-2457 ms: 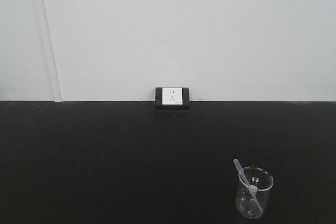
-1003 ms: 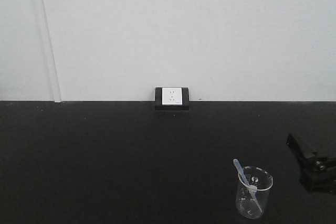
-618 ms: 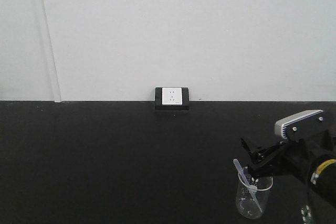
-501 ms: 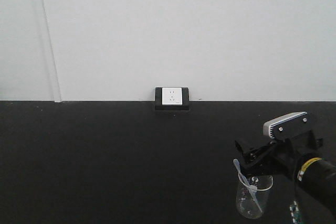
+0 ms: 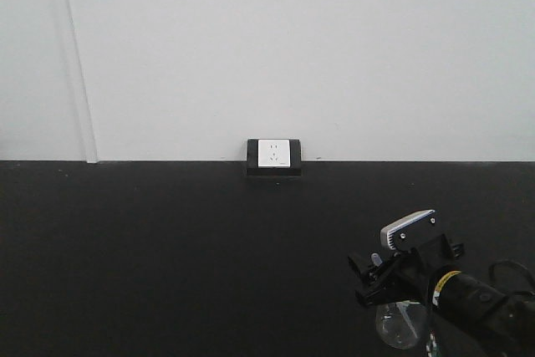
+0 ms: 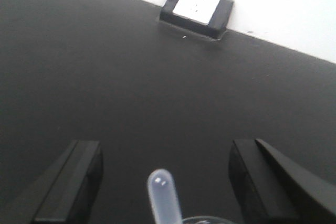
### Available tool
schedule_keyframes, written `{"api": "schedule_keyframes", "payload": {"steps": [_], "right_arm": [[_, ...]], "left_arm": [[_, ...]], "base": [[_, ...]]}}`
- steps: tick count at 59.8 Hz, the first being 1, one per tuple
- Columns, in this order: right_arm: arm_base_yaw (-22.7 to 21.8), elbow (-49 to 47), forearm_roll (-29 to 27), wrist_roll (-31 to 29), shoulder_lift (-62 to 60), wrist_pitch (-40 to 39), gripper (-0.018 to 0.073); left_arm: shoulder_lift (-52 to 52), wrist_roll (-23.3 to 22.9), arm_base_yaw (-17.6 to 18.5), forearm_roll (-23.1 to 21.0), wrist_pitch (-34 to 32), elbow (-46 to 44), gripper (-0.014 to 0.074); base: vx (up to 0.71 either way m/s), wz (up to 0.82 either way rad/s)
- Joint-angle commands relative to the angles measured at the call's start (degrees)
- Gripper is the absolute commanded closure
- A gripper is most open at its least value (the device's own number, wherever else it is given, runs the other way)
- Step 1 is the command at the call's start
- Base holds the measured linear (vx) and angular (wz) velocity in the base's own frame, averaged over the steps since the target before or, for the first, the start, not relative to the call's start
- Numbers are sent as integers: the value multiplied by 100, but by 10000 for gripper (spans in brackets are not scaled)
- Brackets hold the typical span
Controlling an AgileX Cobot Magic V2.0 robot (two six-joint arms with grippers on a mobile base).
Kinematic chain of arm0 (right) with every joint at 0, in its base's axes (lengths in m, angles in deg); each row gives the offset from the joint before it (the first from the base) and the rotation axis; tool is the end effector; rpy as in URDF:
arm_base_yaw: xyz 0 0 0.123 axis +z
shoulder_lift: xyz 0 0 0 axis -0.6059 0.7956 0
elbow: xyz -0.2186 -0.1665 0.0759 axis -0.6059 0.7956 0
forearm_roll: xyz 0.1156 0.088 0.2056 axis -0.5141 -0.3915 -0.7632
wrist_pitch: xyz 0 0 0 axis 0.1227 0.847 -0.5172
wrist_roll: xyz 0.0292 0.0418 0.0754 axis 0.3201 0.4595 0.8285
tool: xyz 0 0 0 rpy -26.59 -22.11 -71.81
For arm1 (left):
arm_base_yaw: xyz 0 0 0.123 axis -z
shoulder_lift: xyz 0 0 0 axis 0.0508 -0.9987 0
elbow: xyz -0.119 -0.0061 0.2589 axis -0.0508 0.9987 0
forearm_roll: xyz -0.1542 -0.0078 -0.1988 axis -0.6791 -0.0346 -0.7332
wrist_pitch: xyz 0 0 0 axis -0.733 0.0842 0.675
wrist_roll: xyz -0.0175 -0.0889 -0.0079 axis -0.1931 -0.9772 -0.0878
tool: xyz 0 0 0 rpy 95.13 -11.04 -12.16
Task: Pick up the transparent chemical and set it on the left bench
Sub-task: 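Lower the right gripper onto the clear dropper in the beaker and grasp its bulb, then lift the dropper up out of the beaker with the right gripper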
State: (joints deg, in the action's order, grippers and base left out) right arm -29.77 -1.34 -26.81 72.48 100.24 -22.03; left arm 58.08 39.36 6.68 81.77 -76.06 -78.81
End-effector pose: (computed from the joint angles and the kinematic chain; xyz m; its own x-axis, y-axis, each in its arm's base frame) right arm 0.3818 0.0734 0.1779 -0.1991 -0.2713 -0.9417 -0.4275 0.8887 -0.1657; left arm 0.0565 -0.0037 0.2036 0.0606 0.0282 -0.9978 0.0640 0.9974 0.0321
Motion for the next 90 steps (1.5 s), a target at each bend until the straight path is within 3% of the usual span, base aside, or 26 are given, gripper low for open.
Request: {"api": "schedule_keyframes", "payload": {"steps": [1, 14, 22, 28, 42, 48, 66, 76, 90], "right_arm": [[-28, -174, -11, -17, -112, -561, 15], [-28, -174, -11, -190, 101, -620, 24], [-28, -174, -18, -518, 121, -676, 81], [-28, -174, -162, -609, 121, -740, 177], [-28, -174, -283, -679, 121, -883, 492], [-28, -174, -288, -770, 121, -1008, 565], [-28, -174, -728, -915, -365, -1077, 566], [-28, -174, -1054, -740, -1424, -241, 565], [-28, -169, -1163, -53, -3427, 1932, 564]], "left_arm": [[110, -45, 10, -4, -449, 93, 600], [110, -45, 10, -4, -449, 93, 600], [110, -45, 10, -4, -449, 93, 600], [110, -45, 10, -4, -449, 93, 600], [110, -45, 10, -4, -449, 93, 600], [110, -45, 10, -4, -449, 93, 600], [110, -45, 10, -4, -449, 93, 600], [110, -45, 10, -4, -449, 93, 600], [110, -45, 10, -4, -449, 93, 600]], "base": [[0, 0], [0, 0], [0, 0], [0, 0], [0, 0], [0, 0], [0, 0], [0, 0], [0, 0]]}}
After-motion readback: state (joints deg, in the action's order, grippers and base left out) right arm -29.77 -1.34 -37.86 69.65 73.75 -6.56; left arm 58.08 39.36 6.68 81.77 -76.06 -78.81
